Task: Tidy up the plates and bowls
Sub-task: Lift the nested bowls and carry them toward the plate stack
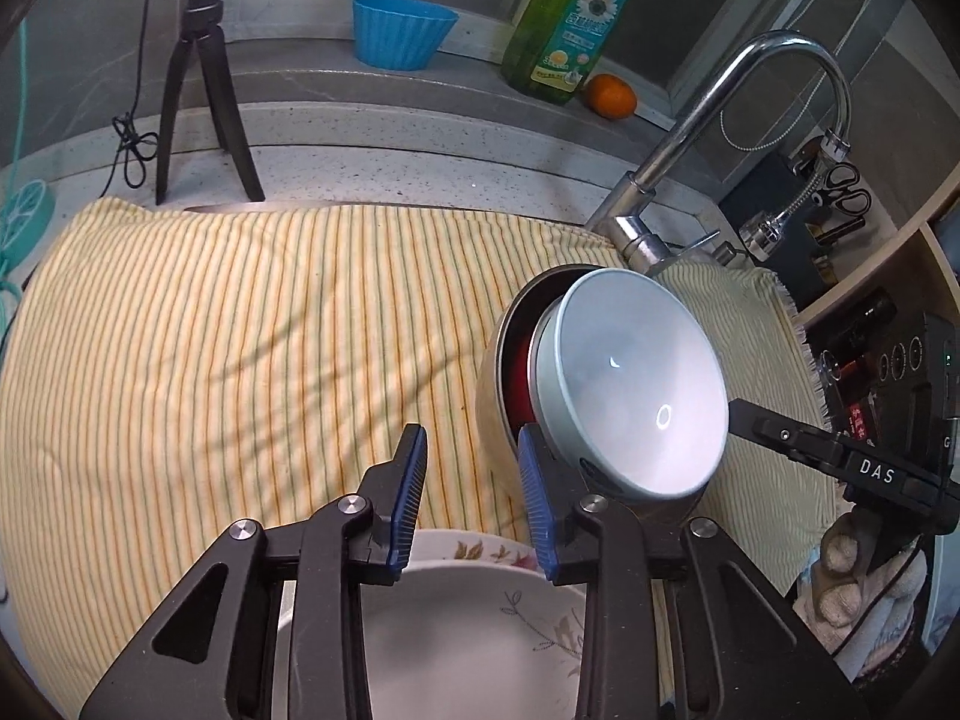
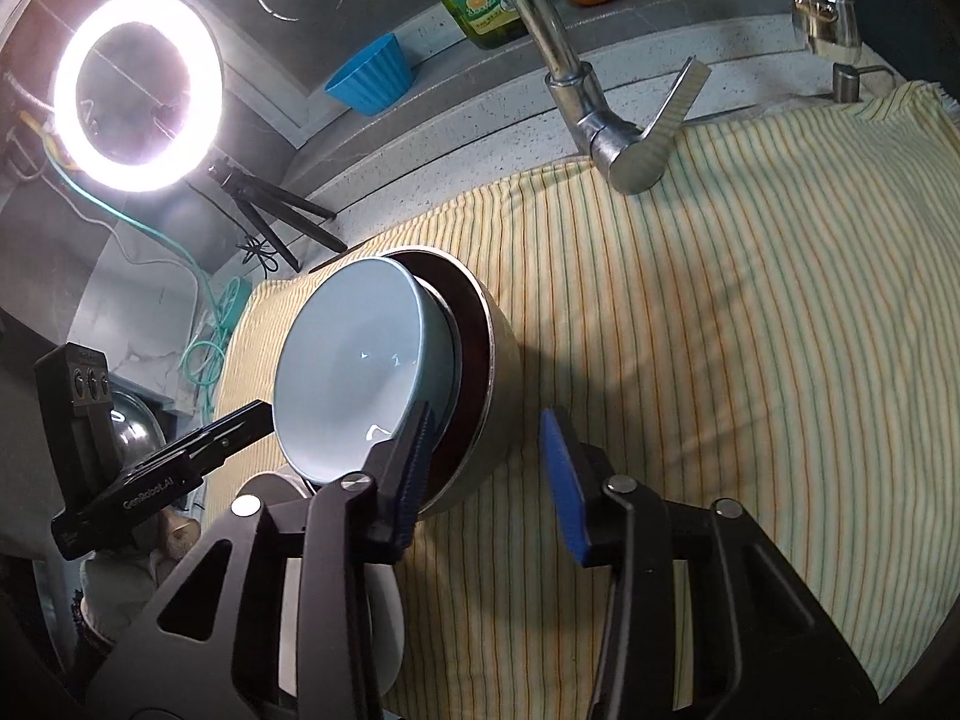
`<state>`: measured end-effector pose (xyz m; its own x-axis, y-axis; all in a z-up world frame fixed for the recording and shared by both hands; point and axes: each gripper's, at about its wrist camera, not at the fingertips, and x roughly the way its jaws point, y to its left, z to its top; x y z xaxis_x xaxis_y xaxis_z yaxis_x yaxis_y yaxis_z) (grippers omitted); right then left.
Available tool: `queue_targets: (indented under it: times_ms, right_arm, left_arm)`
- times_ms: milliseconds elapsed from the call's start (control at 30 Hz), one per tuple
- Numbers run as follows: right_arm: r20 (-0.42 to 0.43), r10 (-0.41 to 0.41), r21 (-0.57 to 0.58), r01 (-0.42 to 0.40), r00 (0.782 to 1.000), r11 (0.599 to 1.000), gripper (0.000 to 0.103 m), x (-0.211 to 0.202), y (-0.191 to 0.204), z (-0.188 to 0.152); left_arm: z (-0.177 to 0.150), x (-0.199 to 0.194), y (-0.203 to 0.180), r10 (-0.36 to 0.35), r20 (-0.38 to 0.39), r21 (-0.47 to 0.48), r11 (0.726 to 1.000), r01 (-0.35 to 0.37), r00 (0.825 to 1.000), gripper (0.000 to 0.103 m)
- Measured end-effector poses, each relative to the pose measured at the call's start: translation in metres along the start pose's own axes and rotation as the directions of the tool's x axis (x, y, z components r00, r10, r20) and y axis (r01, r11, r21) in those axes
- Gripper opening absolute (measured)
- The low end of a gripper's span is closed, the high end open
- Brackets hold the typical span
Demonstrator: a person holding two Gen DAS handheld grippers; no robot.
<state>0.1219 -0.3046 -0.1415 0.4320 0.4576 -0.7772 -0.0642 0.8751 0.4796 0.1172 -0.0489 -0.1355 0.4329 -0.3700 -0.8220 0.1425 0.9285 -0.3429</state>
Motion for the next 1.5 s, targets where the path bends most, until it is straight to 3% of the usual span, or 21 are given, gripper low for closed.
queue_targets:
  times_ms: [400,800,933,1500]
  right_arm:
    - [-0.050,0.020,0.004,-0.020,0.999,1.000,0.018,0.018,0.002,0.003]
    - [-0.072,0.004,-0.006,-0.004,0.997,1.000,0.016,0.019,0.000,0.007]
    - [-0.081,0.025,0.031,-0.023,0.996,0.999,0.016,0.020,-0.007,0.010]
    - [-0.093,-0.012,-0.031,0.009,0.996,0.999,0.014,0.020,0.003,0.014]
  left_arm:
    - [0.009,0.017,-0.004,-0.018,-0.037,0.033,0.999,0.019,0.999,0.017]
    - [0.014,0.027,-0.005,-0.061,-0.074,0.030,0.998,0.064,0.995,0.011]
    - [0.015,0.026,-0.007,-0.055,-0.077,0.053,0.997,0.059,0.996,0.011]
    - [0.016,0.021,-0.012,-0.038,-0.064,0.082,0.996,0.043,0.997,0.010]
